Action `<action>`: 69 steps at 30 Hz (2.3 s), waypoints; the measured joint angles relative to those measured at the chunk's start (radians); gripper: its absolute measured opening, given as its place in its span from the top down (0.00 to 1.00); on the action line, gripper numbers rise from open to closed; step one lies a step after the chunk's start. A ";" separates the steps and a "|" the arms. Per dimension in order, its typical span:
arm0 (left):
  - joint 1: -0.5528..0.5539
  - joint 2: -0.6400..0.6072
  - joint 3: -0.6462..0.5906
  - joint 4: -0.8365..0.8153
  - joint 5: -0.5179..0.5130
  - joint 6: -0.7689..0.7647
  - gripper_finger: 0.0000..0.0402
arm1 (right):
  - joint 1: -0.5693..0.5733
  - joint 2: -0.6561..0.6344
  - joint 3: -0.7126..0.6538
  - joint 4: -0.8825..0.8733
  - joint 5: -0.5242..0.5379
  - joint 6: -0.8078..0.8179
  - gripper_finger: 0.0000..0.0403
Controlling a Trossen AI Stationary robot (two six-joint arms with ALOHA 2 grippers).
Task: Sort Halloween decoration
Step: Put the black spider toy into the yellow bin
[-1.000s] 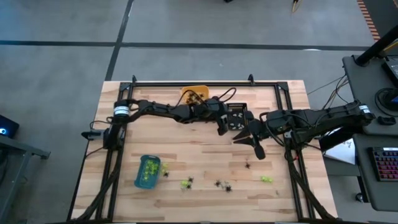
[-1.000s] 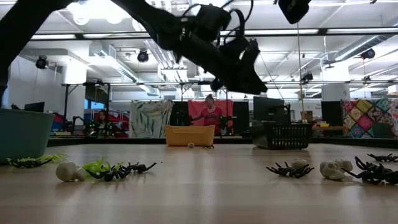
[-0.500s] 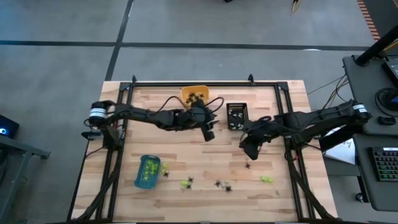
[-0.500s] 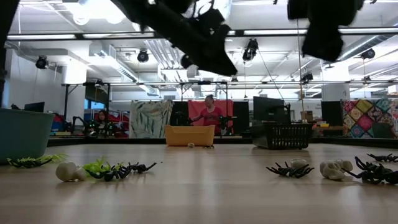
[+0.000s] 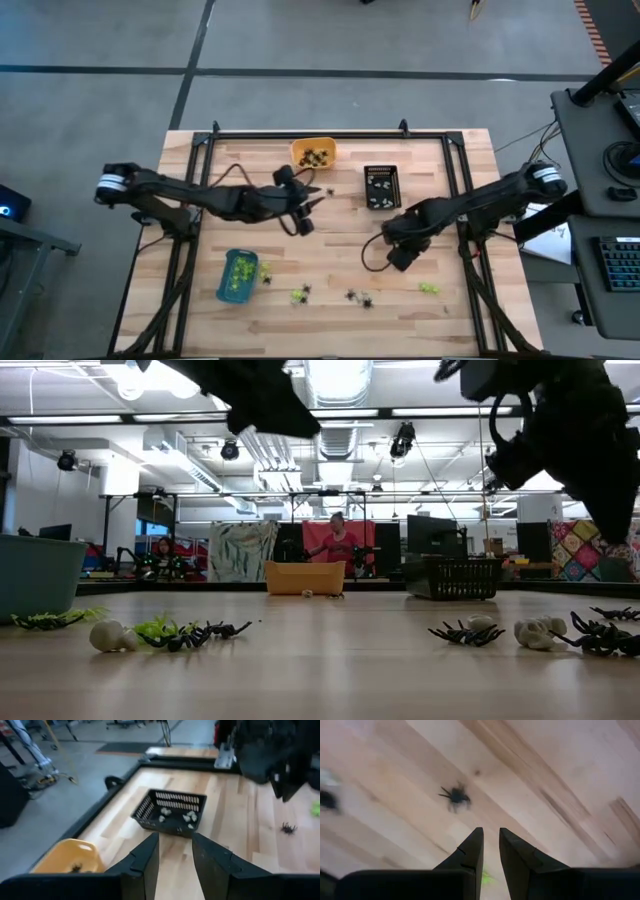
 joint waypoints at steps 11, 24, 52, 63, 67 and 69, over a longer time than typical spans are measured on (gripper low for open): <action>-0.046 -0.247 -0.095 -0.006 -0.025 0.020 0.75 | 0.077 0.130 0.032 0.020 0.018 -0.128 0.87; -0.046 -0.309 -0.155 -0.003 -0.025 0.023 0.75 | 0.078 0.134 0.038 0.160 0.017 -0.106 0.87; -0.046 -0.309 -0.147 0.013 -0.024 0.071 0.75 | 0.103 0.140 0.037 0.259 0.132 -0.078 0.86; -0.046 -0.309 -0.147 0.013 -0.024 0.071 0.75 | 0.107 0.141 0.028 0.181 0.128 -0.048 0.59; -0.046 -0.309 -0.147 0.013 -0.024 0.071 0.75 | 0.135 0.141 0.027 0.190 0.127 -0.014 0.61; -0.046 -0.309 -0.147 0.013 -0.024 0.071 0.75 | 0.150 0.141 0.027 0.196 0.132 0.012 0.63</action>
